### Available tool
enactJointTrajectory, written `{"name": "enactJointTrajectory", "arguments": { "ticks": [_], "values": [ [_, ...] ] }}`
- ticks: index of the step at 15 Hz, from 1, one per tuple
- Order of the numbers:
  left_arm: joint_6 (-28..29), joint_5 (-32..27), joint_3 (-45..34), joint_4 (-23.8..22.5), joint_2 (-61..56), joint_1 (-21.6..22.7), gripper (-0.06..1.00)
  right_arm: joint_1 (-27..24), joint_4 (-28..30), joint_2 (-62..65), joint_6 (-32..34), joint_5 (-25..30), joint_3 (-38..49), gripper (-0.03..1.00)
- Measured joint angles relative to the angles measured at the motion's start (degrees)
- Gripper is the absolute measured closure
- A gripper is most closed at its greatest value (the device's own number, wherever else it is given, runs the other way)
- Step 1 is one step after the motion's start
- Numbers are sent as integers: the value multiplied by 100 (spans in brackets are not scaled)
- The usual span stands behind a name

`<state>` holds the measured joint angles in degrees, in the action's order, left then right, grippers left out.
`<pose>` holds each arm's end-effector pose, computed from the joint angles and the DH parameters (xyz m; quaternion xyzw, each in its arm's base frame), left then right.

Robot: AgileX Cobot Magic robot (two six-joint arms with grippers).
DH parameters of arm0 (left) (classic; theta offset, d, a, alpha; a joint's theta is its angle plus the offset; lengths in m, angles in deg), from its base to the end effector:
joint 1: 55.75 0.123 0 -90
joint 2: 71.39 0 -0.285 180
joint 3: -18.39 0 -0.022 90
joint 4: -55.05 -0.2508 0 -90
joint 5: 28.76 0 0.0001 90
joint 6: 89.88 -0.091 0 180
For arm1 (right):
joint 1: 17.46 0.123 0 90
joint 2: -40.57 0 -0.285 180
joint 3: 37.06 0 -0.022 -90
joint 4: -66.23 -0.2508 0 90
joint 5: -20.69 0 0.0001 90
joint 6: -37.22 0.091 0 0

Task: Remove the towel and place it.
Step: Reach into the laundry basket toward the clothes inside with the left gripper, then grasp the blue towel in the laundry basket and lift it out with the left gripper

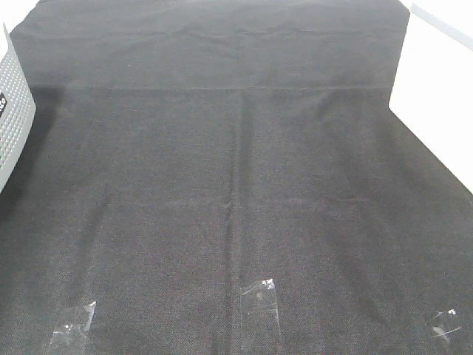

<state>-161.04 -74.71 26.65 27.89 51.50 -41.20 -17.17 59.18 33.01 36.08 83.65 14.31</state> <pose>0.4039 0.1357 0.1985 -0.5709 -0.7808 -0.2536 0.0117 -0.0022 0.0099 0.2611 -0.0130 0.8724 0.0578 0.4852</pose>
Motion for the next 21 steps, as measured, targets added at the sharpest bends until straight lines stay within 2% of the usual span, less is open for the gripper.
{"name": "enactJointTrajectory", "arguments": {
  "ticks": [4,6,7,8,10,11,13,14,17,18,19,21],
  "values": [
    [-23,11,97,-80,201,0,-3,0,0,0,0,0,0,33],
    [-40,-40,103,-86,327,0,5,0,0,0,0,0,0,33],
    [-40,-40,103,-86,327,0,5,0,0,0,0,0,0,33],
    [-46,-115,103,-86,338,0,24,0,0,0,0,0,0,33],
    [-46,-218,103,-103,338,0,48,0,0,0,0,0,0,33],
    [-46,-218,103,-103,338,0,48,0,0,0,0,0,0,33],
    [40,-292,103,-103,338,0,69,0,0,0,0,0,0,33],
    [166,-304,103,-103,338,17,75,0,0,0,0,0,0,33],
    [304,-309,103,-103,338,132,78,0,0,0,0,0,0,33],
    [304,-309,103,-103,338,160,81,0,0,0,0,0,0,33],
    [309,-309,103,-103,338,178,91,0,0,0,0,0,0,33],
    [407,-304,103,-103,338,178,94,0,0,0,0,0,0,33]
  ]
}}
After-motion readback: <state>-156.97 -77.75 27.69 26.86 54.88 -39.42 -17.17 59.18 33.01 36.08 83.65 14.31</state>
